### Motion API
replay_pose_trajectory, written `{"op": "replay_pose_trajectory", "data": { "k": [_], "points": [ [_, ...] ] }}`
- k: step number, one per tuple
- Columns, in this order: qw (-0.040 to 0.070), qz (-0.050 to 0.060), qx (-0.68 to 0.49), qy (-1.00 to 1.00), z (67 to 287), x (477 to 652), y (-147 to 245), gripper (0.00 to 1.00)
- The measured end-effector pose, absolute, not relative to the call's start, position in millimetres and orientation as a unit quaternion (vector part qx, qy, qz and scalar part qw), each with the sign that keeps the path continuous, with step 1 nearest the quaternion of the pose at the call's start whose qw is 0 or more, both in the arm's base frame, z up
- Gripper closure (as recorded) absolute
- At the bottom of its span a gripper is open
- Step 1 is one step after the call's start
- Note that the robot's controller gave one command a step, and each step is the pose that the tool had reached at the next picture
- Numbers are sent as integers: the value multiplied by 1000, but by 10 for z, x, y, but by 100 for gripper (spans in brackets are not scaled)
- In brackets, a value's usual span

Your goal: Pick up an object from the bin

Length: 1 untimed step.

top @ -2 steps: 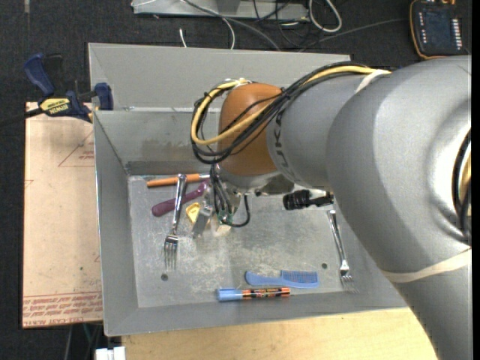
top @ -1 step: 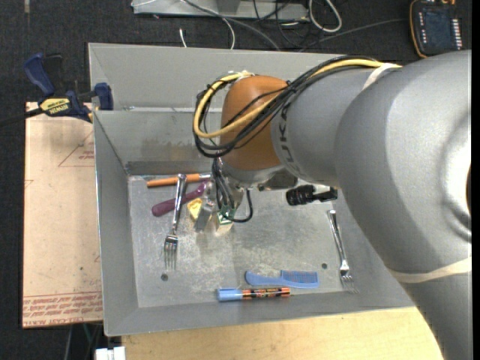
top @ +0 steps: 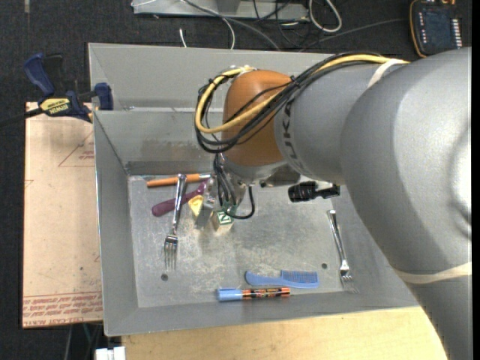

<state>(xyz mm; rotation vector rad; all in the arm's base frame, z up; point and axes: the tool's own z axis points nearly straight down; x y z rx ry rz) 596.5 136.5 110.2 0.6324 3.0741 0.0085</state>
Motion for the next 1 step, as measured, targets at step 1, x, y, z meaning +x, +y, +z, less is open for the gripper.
{"op": "replay_pose_trajectory", "data": {
  "k": [1],
  "points": [
    [0,2,201,980,1289,5957,1364,100]
  ]
}}
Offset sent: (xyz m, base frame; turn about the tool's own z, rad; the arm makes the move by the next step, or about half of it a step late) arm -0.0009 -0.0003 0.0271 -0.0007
